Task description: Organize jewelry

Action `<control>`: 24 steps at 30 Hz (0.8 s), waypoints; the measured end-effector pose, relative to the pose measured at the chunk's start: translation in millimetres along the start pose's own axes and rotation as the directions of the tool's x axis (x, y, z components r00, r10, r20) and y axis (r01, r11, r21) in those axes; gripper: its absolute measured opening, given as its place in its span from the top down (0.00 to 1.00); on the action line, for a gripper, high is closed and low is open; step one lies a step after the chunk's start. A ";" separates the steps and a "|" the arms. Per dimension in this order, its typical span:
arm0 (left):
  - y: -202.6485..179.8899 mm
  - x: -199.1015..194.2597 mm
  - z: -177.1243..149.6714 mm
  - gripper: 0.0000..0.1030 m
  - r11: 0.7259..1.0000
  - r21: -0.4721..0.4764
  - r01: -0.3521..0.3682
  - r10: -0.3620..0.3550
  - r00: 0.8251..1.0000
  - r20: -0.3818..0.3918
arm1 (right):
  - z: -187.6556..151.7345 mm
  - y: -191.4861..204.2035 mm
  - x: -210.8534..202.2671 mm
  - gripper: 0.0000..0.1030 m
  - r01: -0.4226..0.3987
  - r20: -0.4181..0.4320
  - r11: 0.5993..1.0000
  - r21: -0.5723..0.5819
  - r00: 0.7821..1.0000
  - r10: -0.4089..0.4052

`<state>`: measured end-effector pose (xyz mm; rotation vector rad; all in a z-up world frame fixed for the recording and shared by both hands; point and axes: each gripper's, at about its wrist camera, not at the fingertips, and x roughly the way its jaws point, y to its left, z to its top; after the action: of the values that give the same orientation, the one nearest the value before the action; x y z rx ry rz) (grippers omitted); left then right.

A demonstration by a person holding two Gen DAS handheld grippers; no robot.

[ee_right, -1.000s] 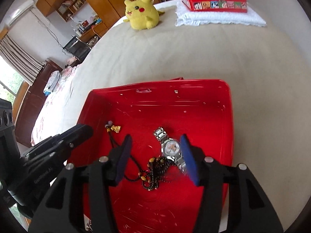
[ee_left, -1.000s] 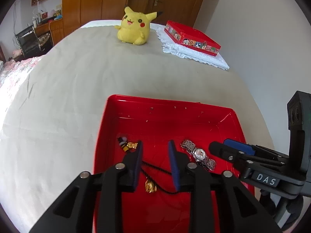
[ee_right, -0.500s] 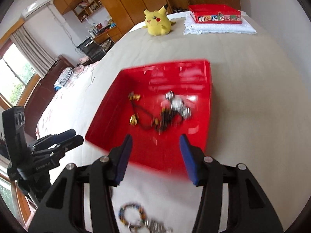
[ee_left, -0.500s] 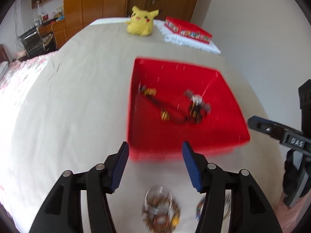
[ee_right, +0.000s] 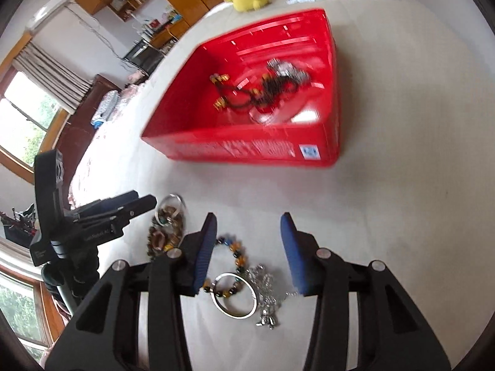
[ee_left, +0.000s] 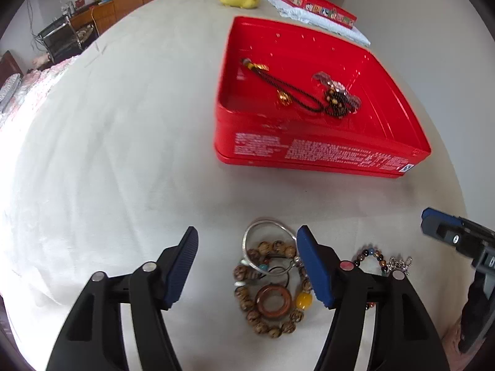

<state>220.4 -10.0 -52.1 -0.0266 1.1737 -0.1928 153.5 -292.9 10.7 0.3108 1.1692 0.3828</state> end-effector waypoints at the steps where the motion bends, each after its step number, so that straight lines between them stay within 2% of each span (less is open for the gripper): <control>1: -2.3 3.3 -0.2 0.35 1.000 0.003 0.003 -0.003 1.000 -0.005 | -1.3 -0.8 2.4 0.58 -0.005 -0.007 1.000 0.005 1.000 0.005; 4: -6.4 11.1 -1.1 0.32 1.000 0.011 -0.011 0.011 1.000 -0.010 | -3.9 -2.4 6.7 0.58 0.001 -0.020 1.000 0.006 1.000 -0.001; 13: -16.4 27.3 1.5 0.34 0.999 0.041 -0.025 0.027 0.999 -0.039 | -5.1 -8.8 7.1 0.58 -0.016 -0.029 1.000 0.017 0.999 0.017; 15: -21.1 31.0 2.7 0.39 0.999 0.048 -0.026 0.028 0.999 -0.040 | -5.3 -9.9 7.4 0.58 -0.019 -0.031 1.000 0.018 0.999 0.020; 18: -23.9 29.9 0.5 0.53 0.998 0.059 -0.033 0.036 0.998 -0.042 | -6.2 -10.9 6.5 0.58 -0.023 -0.029 1.000 0.021 0.999 0.023; 24: -21.5 25.5 -4.0 0.54 0.999 0.053 -0.009 0.011 0.999 -0.037 | -5.9 -9.7 7.6 0.58 -0.022 -0.031 1.000 0.020 0.999 0.023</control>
<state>223.3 -35.0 -74.4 0.0290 1.2058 -0.2160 151.8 -297.9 -2.0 0.3363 1.2017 0.3976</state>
